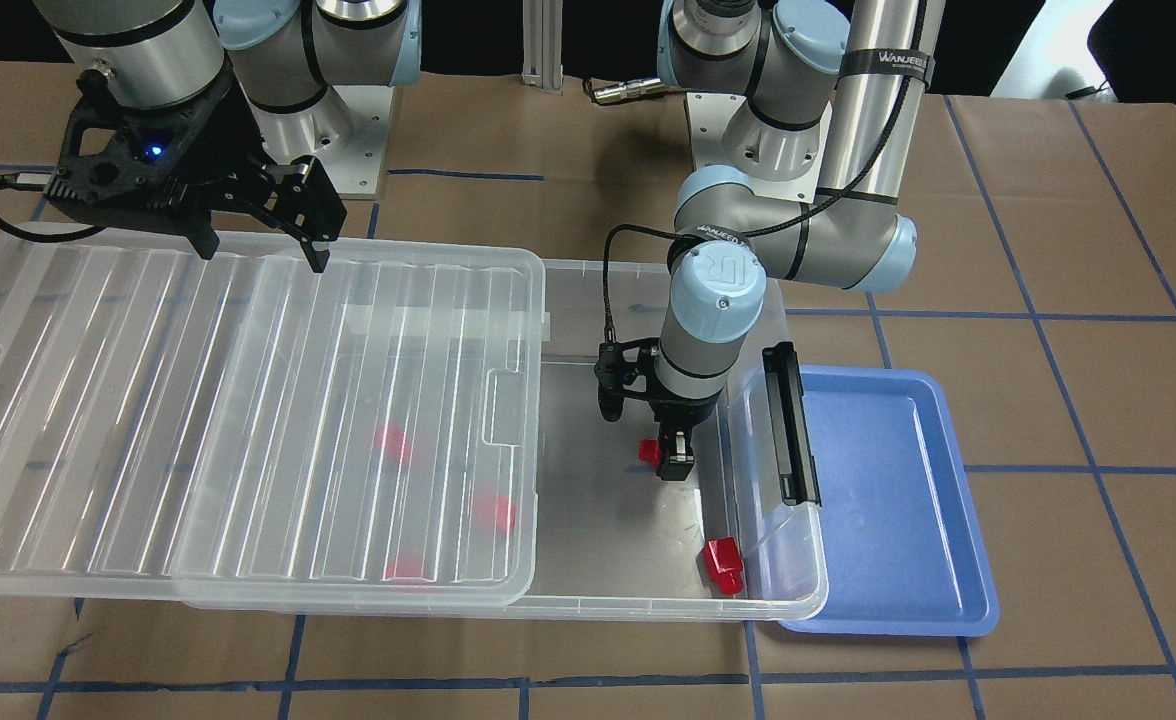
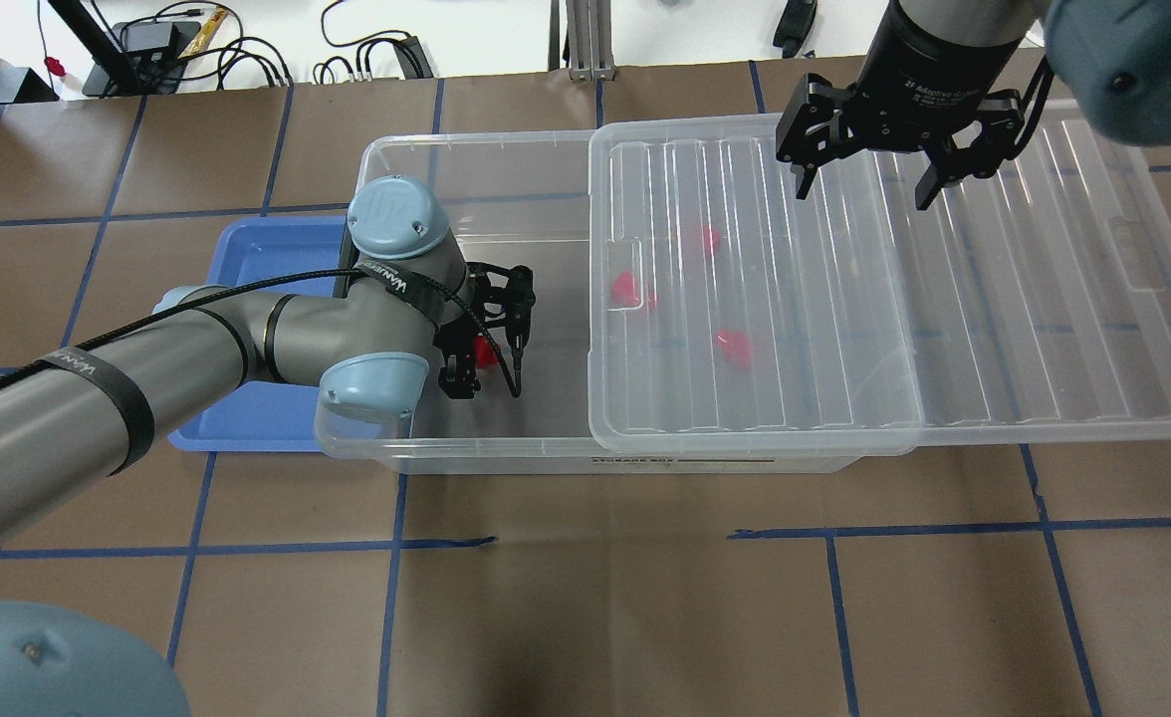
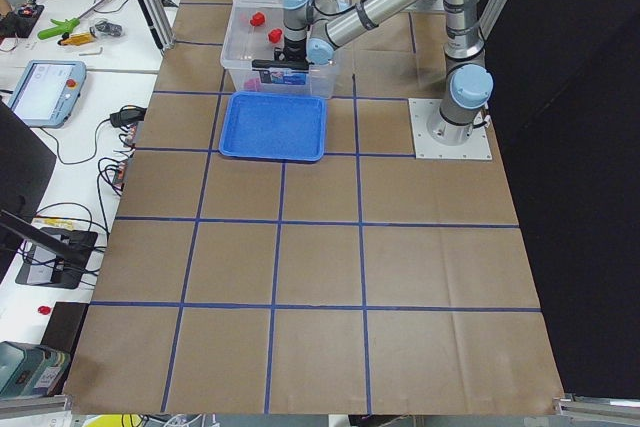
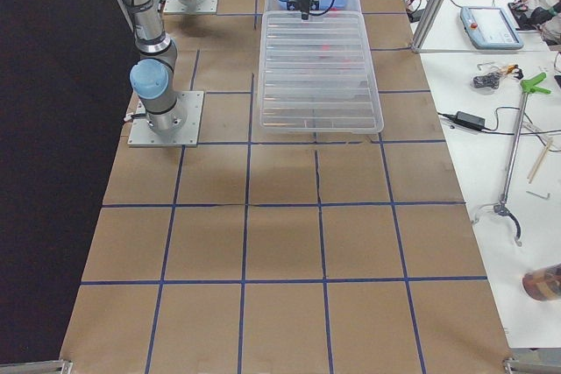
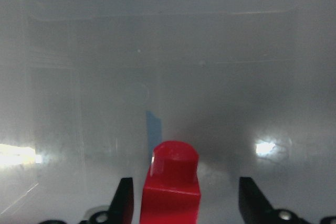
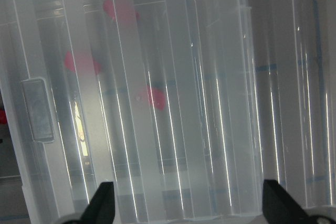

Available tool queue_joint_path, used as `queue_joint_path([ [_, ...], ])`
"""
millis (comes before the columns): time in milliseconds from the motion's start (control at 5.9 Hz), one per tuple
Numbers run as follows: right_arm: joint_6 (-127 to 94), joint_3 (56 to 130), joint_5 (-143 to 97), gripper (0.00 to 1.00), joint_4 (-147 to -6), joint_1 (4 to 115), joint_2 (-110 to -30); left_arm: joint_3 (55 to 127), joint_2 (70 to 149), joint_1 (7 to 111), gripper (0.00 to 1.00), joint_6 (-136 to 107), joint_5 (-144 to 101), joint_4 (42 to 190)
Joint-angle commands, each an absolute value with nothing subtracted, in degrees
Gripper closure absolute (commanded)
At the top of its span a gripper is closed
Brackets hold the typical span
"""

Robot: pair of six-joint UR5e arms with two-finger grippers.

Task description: Place red block in blue tray from box

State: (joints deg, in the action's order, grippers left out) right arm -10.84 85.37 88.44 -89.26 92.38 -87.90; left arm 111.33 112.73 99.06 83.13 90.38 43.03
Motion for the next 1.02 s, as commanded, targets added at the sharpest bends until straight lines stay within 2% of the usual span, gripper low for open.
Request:
queue_joint_path([
  [0,-10.8,85.4,88.5,0.00,-89.5,92.4,-87.9,111.3,112.0,99.1,0.94,82.9,90.6,43.5],
  [169,-10.8,85.4,88.5,0.00,-89.5,92.4,-87.9,110.8,110.9,99.1,0.98,82.5,90.7,45.2],
  [847,-10.7,85.4,88.5,0.00,-89.1,92.4,-87.9,106.6,90.7,96.6,0.98,80.3,91.6,69.4],
])
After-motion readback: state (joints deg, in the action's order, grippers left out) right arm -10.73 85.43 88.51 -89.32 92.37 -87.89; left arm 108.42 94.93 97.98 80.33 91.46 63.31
